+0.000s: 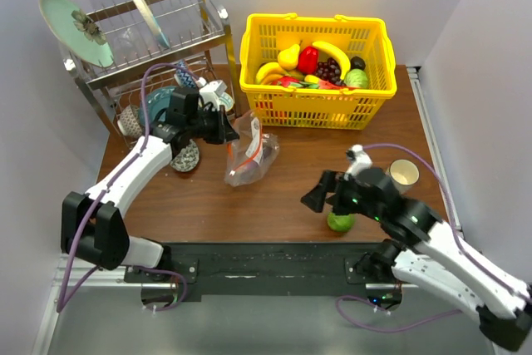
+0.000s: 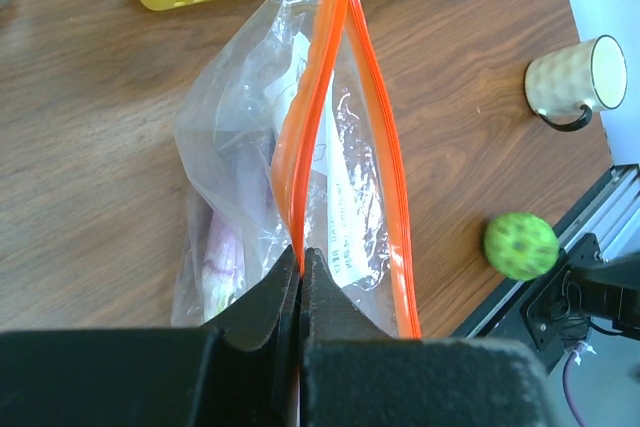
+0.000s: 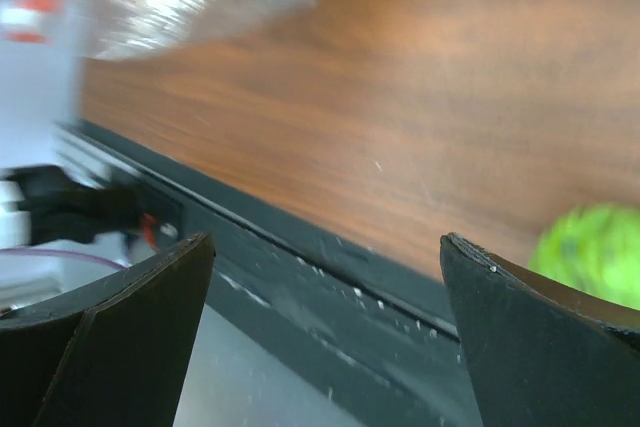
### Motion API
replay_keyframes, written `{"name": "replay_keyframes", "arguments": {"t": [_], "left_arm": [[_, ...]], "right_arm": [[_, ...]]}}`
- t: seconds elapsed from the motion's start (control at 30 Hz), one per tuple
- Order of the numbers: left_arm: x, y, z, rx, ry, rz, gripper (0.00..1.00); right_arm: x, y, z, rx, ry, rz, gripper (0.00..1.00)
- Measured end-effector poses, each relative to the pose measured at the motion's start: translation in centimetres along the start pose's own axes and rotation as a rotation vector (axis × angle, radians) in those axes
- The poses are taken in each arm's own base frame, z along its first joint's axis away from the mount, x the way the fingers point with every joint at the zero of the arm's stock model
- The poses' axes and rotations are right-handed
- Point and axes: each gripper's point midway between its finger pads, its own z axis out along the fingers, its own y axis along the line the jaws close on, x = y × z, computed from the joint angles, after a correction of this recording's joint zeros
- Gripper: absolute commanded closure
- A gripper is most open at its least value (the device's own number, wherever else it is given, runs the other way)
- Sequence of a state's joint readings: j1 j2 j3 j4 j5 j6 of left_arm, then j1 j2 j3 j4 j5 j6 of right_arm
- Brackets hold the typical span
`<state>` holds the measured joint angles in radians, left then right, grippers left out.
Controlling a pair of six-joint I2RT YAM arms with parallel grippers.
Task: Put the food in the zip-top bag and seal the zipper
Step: Adjust the zipper food storage bag at the center of the board.
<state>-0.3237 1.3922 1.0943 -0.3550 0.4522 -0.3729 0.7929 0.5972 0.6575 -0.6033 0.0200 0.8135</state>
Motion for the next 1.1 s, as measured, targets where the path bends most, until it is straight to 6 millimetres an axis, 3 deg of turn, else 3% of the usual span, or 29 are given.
{"name": "replay_keyframes", "arguments": {"t": [0.17,0.23,0.37,0.5,0.67,0.87,0.97,1.0,1.1], "left_arm": [[0.1,-0.3,-0.5,0.009,-0.023,0.012,1.0],[0.3,-0.4,-0.6,0.015,-0.033,0.019,1.0],[0.7,-0.5,-0.8,0.021,-0.046,0.027,1.0],[0.5,-0.5,-0.8,0.025,-0.058,0.034,1.0],[0.5,-0.5,-0.7,0.028,-0.067,0.039,1.0],[0.5,-0.4,-0.7,0.028,-0.067,0.038,1.0],[0.5,-0.5,-0.8,0.029,-0.07,0.04,1.0],[0.4,-0.5,-0.8,0.028,-0.071,0.041,1.0],[0.3,-0.4,-0.9,0.02,-0.077,0.045,1.0]], "right_arm": [[-0.2,1.5,5.1,0.093,0.145,0.016,0.18],[-1.5,3.1,6.9,0.088,0.141,0.032,0.26],[-5.0,7.1,10.1,0.045,0.103,0.067,0.32],[-6.9,10.0,13.5,0.005,0.087,0.085,0.43],[-6.3,9.9,16.3,0.043,0.11,0.09,0.45],[-6.6,9.5,17.6,0.093,0.09,0.079,0.6],[-7.2,9.5,17.9,0.106,0.071,0.07,0.82],[-7.5,9.7,18.0,0.108,0.064,0.065,0.99],[-8.5,10.0,18.5,0.12,0.041,0.049,1.0]]}}
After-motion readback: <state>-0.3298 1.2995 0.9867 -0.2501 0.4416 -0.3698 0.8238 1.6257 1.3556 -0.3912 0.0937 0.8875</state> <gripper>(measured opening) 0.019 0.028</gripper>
